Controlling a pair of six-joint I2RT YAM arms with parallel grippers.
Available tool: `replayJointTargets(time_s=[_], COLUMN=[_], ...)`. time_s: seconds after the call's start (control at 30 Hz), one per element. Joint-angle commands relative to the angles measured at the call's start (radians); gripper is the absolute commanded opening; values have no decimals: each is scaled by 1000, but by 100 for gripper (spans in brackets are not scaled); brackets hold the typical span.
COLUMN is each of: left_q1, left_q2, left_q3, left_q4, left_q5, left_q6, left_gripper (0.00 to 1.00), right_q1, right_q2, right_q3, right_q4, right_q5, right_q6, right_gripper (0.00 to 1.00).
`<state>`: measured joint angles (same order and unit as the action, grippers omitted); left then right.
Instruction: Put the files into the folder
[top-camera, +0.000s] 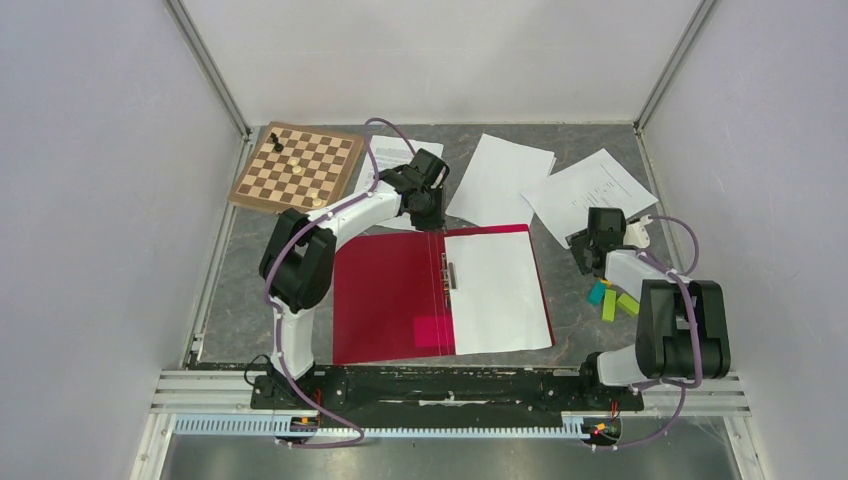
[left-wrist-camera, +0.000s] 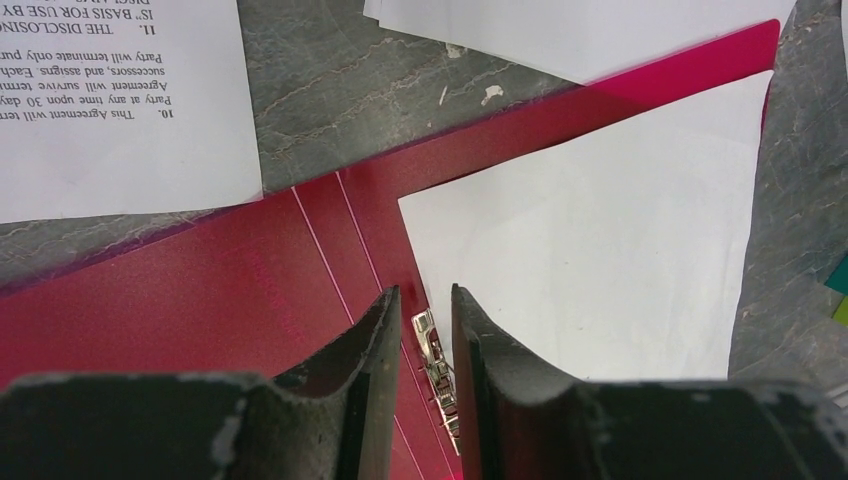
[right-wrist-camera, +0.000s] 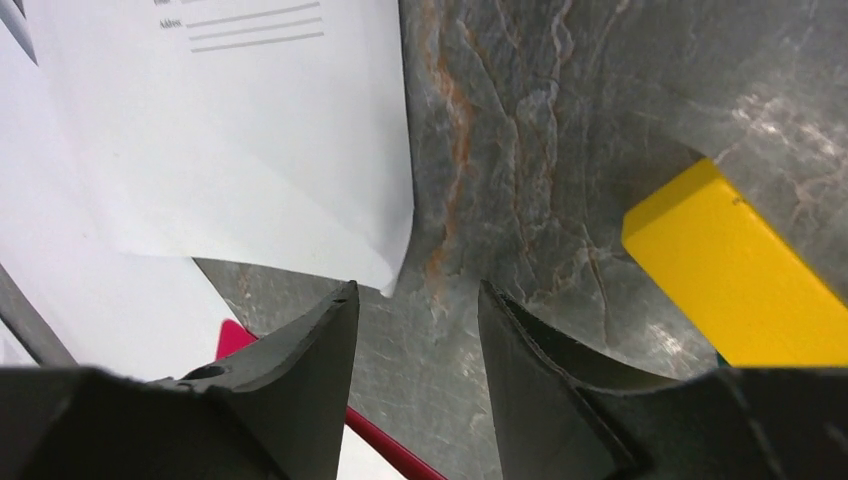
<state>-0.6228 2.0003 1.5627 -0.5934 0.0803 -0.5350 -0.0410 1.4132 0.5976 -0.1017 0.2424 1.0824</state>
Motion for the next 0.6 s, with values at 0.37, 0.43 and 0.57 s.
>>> replayJointTargets(time_s=[0.37,0.43,0.57], left_q1=[4,5,4], left_q2=[-63,-70,-80], left_q3=[-18,-23,-33], left_q4=[46,47,47], left_q5=[-5,-8,-14], left_q6=[-43,-43,-42], left_gripper=[30,30,30], right_q1=[-17,-17,-17], right_q2=[148,158,164], right_q3=[70,68,60], right_q4=[-47,-50,-53], right_q5=[-66,-64,-60], right_q6=[63,61,53], right_gripper=[30,26,14])
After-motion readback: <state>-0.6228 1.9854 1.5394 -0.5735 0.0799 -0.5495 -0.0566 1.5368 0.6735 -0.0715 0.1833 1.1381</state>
